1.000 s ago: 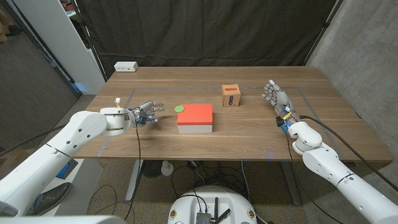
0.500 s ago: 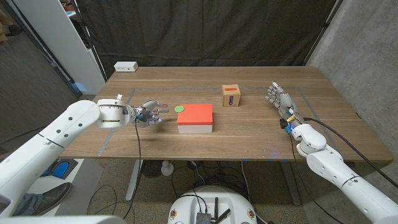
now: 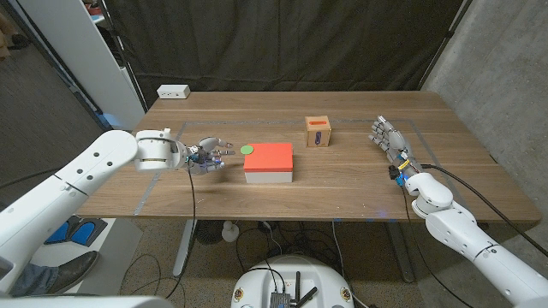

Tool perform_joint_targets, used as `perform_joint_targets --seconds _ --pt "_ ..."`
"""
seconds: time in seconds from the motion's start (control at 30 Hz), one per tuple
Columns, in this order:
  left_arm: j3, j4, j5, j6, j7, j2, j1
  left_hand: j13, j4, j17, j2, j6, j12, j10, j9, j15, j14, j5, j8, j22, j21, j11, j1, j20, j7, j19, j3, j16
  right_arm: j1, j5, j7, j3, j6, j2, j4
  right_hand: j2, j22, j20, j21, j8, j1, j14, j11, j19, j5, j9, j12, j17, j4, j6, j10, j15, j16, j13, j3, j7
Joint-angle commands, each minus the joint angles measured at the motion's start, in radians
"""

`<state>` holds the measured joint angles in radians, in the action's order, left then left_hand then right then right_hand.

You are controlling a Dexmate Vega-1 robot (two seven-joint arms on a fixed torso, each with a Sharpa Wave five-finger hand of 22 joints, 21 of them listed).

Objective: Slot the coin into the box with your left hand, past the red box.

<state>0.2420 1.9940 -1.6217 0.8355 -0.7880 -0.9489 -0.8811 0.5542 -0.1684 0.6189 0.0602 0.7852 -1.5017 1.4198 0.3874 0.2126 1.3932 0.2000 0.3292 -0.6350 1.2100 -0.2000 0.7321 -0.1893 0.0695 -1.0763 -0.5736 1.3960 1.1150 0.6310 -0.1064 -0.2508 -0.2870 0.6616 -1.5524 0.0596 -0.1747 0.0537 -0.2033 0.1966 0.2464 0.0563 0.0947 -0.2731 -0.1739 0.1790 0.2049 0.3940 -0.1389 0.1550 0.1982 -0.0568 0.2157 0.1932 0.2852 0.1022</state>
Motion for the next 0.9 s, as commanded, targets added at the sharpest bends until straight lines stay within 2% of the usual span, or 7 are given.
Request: perform_joint_targets --seconds 0.03,0.27,0.43,0.63,0.9 --pt "0.069 -0.015 -0.092 -0.031 -0.126 0.005 0.061 -0.007 0.005 -0.006 -0.001 -0.007 -0.001 -0.005 -0.002 -0.001 -0.004 -0.001 -0.003 0.008 0.006 -0.001 -0.007 -0.024 0.002 -0.006 0.006 -0.003 0.007 0.005 0.003 0.006 0.0 0.006 0.008 0.01 -0.002 0.005 0.002 0.009 0.003 0.009 -0.001 -0.006 -0.007 0.006 0.005 0.002 -0.004 0.008 0.016 -0.001 0.008 0.002 0.001 -0.001" --pt "0.145 -0.036 -0.107 0.031 -0.155 0.001 0.158 -0.021 0.003 -0.017 0.001 -0.003 -0.007 0.0 0.0 -0.002 0.012 -0.001 0.003 0.02 0.016 -0.001 -0.008 -0.025 0.002 -0.021 0.013 0.004 0.01 0.01 0.011 0.011 -0.009 0.006 0.016 0.011 -0.002 0.004 0.002 0.008 0.004 0.01 0.001 -0.006 -0.008 0.006 0.006 0.001 -0.005 0.009 0.019 -0.002 0.008 0.003 0.002 -0.004" --pt "0.189 -0.057 -0.115 0.056 -0.169 0.011 0.204 -0.017 0.001 -0.016 0.002 -0.011 -0.012 -0.003 -0.002 -0.001 0.008 0.0 0.0 0.022 0.019 -0.003 -0.005 -0.025 0.003 -0.02 0.012 0.007 0.011 0.014 0.018 0.012 -0.013 0.006 0.023 0.012 -0.002 0.004 0.002 0.008 0.005 0.011 0.0 -0.007 -0.008 0.006 0.006 0.001 -0.005 0.011 0.02 -0.004 0.008 0.003 0.002 -0.004" --pt "0.229 -0.08 -0.101 0.076 -0.172 0.024 0.24 -0.015 -0.003 -0.019 -0.005 -0.013 -0.015 -0.006 0.0 -0.001 0.008 0.002 0.003 0.024 0.025 -0.003 0.011 -0.025 0.002 -0.015 0.006 0.011 0.012 0.016 0.021 0.014 -0.012 0.008 0.026 0.012 -0.002 0.006 0.002 0.008 0.006 0.011 0.0 -0.008 -0.008 0.006 0.006 0.0 -0.006 0.013 0.022 -0.006 0.008 0.003 0.003 -0.006" --pt "0.255 -0.105 -0.075 0.082 -0.152 0.047 0.261 -0.022 -0.001 -0.021 -0.007 -0.006 -0.011 -0.01 -0.001 -0.001 0.002 0.003 0.007 0.023 0.032 -0.002 0.016 -0.025 0.006 -0.007 0.003 0.012 0.017 0.019 0.017 0.018 -0.011 0.01 0.026 0.012 -0.002 0.008 0.002 0.008 0.007 0.012 -0.001 -0.009 -0.008 0.006 0.006 -0.001 -0.006 0.015 0.027 -0.007 0.009 0.004 0.003 -0.008"
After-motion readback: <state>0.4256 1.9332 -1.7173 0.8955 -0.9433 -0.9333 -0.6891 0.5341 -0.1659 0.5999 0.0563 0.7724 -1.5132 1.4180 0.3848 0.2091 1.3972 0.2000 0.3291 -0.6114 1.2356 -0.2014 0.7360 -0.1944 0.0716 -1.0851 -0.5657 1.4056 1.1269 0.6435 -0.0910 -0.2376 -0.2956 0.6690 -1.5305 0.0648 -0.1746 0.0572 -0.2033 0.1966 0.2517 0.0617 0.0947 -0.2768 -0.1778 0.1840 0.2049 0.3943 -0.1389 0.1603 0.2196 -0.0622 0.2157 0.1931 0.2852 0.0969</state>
